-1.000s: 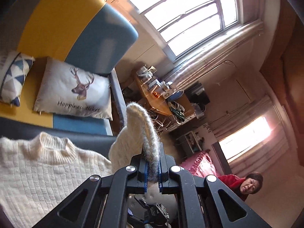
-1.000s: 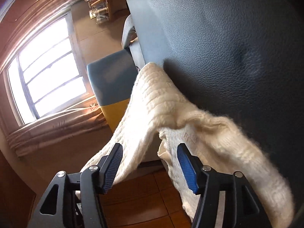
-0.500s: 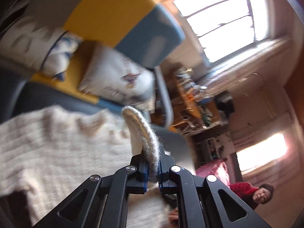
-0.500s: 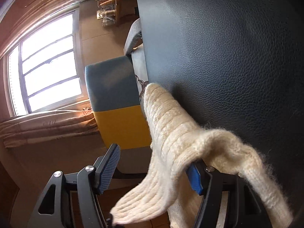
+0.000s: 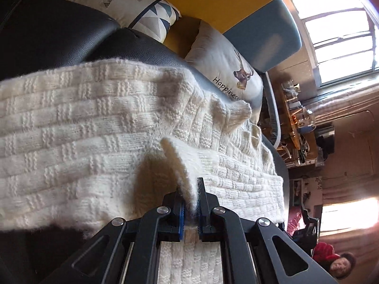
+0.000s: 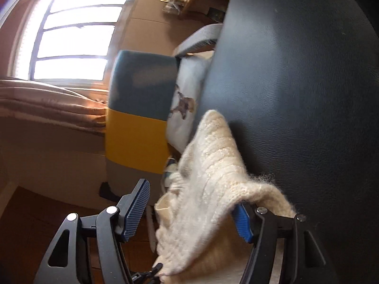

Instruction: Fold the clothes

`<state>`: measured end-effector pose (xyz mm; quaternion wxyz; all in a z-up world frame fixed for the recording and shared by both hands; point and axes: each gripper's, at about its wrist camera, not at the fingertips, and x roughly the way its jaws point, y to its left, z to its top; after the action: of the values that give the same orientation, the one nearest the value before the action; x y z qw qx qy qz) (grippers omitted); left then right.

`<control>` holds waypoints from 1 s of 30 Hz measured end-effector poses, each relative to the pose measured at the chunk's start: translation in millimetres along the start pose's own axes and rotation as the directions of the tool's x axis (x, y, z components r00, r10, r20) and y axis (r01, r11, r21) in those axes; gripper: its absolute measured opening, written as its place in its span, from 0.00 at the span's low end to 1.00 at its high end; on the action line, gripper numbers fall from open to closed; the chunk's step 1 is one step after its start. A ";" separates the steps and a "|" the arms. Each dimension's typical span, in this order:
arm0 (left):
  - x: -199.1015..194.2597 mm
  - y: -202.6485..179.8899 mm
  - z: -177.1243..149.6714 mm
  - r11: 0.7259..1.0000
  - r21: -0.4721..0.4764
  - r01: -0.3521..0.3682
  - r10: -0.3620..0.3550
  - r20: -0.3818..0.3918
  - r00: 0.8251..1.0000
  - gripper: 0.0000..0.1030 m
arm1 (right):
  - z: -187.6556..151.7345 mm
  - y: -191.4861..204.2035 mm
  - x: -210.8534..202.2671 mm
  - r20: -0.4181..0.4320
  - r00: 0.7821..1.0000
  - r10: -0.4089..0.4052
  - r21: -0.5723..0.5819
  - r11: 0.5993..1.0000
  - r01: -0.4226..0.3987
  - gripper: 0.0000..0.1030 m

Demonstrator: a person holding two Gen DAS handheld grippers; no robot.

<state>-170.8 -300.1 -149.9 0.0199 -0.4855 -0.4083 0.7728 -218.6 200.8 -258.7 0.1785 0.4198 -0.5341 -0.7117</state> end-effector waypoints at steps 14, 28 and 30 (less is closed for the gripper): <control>5.0 7.1 -11.2 0.999 -0.006 -0.050 0.049 -0.018 0.999 0.09 | -1.2 33.4 -53.2 -0.110 0.990 -0.094 -0.289 0.955 0.059 0.65; 5.8 6.8 -11.2 0.999 -0.018 -0.039 0.039 -0.025 0.999 0.11 | 16.1 42.7 13.1 -0.203 0.945 -0.256 -0.335 0.925 0.179 0.60; 0.9 4.6 -10.8 0.999 -0.017 -0.033 0.033 -0.012 0.999 0.11 | 16.0 59.4 12.9 -0.194 0.950 -0.245 -0.374 0.913 0.159 0.60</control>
<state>-161.3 -296.1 -155.7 0.0053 -0.4967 -0.4069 0.7666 -250.4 179.8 -208.7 0.2384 0.5158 -0.3254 -0.7558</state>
